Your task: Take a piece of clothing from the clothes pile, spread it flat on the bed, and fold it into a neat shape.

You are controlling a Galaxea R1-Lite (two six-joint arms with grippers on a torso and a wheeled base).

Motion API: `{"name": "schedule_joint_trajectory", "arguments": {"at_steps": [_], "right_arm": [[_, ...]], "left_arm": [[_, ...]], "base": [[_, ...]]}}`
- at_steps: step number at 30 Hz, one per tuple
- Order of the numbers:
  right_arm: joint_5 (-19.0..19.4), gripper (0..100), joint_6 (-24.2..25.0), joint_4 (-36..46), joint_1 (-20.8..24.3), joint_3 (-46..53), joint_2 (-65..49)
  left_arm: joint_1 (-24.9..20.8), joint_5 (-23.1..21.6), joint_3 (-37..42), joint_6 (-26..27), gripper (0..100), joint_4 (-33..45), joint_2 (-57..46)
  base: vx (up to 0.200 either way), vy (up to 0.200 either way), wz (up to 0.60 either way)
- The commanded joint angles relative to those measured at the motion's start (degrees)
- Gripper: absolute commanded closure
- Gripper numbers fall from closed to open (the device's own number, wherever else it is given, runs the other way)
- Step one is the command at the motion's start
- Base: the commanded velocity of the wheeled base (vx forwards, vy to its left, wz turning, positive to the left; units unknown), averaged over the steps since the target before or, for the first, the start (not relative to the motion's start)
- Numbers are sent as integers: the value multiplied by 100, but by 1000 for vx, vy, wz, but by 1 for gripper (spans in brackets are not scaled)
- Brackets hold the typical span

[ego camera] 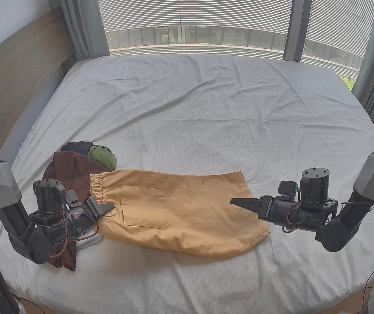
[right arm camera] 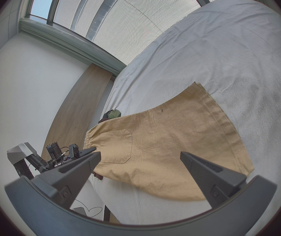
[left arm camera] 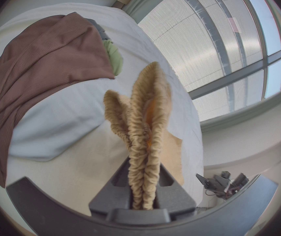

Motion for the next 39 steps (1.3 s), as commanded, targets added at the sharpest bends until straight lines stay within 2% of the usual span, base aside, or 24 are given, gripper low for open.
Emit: {"name": "schedule_joint_trajectory", "arguments": {"at_steps": [1,10,13,15,19,32,35,39], "right_arm": [[3,0,0,-13,5,0,-1],[-14,0,26,-180,-13,-18,8],[-14,0,26,-232,-13,-18,8],[-23,0,53,-382,-57,-44,-1],[-32,0,53,-417,-118,-97,-9],[-137,0,70,-408,-514,-361,-45],[-295,0,62,-408,-628,-466,-36],[-313,0,62,-382,-725,-510,-27]], "left_arm": [[-138,17,52,28,100,-86,-55],[-990,219,-633,19,100,46,-37],[-1131,263,-756,19,100,46,-20],[-1517,289,-1178,10,100,134,95],[-1807,447,-1749,10,100,371,332],[-2247,491,-2707,19,100,512,1018],[-2344,491,-2945,10,100,600,1202],[-2449,491,-3375,2,100,793,1431]], "base": [[0,0,0],[0,0,0],[0,0,0],[0,0,0],[0,0,0],[0,0,0],[0,0,0],[0,0,0]]}}
